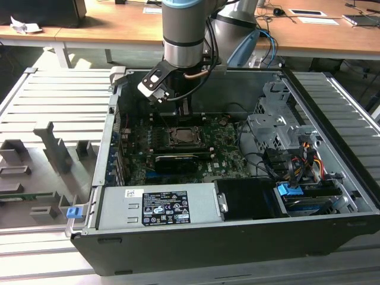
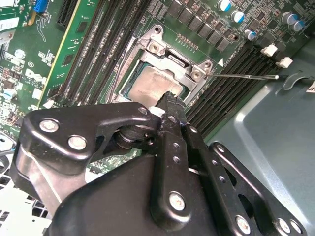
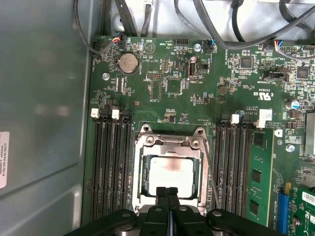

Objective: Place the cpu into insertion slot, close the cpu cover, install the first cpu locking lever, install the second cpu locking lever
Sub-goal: 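Install the first cpu locking lever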

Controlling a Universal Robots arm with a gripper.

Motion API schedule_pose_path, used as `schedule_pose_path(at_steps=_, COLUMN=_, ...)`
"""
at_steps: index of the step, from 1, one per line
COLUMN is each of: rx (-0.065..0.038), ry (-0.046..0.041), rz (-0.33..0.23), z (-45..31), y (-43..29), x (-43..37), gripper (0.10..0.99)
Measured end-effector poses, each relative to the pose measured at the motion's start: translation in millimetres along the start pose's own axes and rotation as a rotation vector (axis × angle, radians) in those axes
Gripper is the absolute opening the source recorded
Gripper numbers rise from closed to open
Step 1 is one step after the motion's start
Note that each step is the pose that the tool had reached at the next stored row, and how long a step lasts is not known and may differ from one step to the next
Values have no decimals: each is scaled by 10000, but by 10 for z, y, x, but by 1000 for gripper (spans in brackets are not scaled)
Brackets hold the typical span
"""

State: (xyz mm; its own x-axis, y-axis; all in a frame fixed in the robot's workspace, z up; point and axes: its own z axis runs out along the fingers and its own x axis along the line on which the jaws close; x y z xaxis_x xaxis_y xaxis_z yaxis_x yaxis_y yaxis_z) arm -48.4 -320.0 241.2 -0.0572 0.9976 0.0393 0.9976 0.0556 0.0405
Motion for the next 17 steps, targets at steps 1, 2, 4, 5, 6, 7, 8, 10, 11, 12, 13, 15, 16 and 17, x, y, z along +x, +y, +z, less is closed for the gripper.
schedule_pose_path(at_steps=1, rx=-1, ry=0, rz=0, z=-1, y=0, x=0, gripper=106)
schedule_pose_path(at_steps=2, rx=0, ry=0, rz=0, z=-2, y=0, x=0, gripper=106)
schedule_pose_path(at_steps=4, rx=-1, ry=1, rz=0, z=-4, y=0, x=0, gripper=106)
schedule_pose_path(at_steps=5, rx=-1, ry=0, rz=0, z=-6, y=0, x=0, gripper=106)
schedule_pose_path(at_steps=6, rx=0, ry=0, rz=0, z=-8, y=0, x=0, gripper=106)
schedule_pose_path(at_steps=7, rx=-1, ry=1, rz=0, z=-9, y=0, x=0, gripper=106)
schedule_pose_path(at_steps=8, rx=3, ry=-4, rz=0, z=-16, y=0, x=0, gripper=106)
schedule_pose_path(at_steps=10, rx=0, ry=0, rz=0, z=-31, y=1, x=1, gripper=106)
schedule_pose_path(at_steps=11, rx=0, ry=0, rz=0, z=-39, y=1, x=1, gripper=106)
schedule_pose_path(at_steps=12, rx=0, ry=0, rz=0, z=-55, y=2, x=2, gripper=106)
schedule_pose_path(at_steps=13, rx=0, ry=0, rz=0, z=-69, y=3, x=3, gripper=106)
schedule_pose_path(at_steps=15, rx=-2, ry=2, rz=1, z=-79, y=3, x=3, gripper=106)
schedule_pose_path(at_steps=16, rx=-1, ry=2, rz=0, z=-80, y=3, x=3, gripper=106)
schedule_pose_path(at_steps=17, rx=0, ry=0, rz=0, z=-83, y=3, x=3, gripper=106)
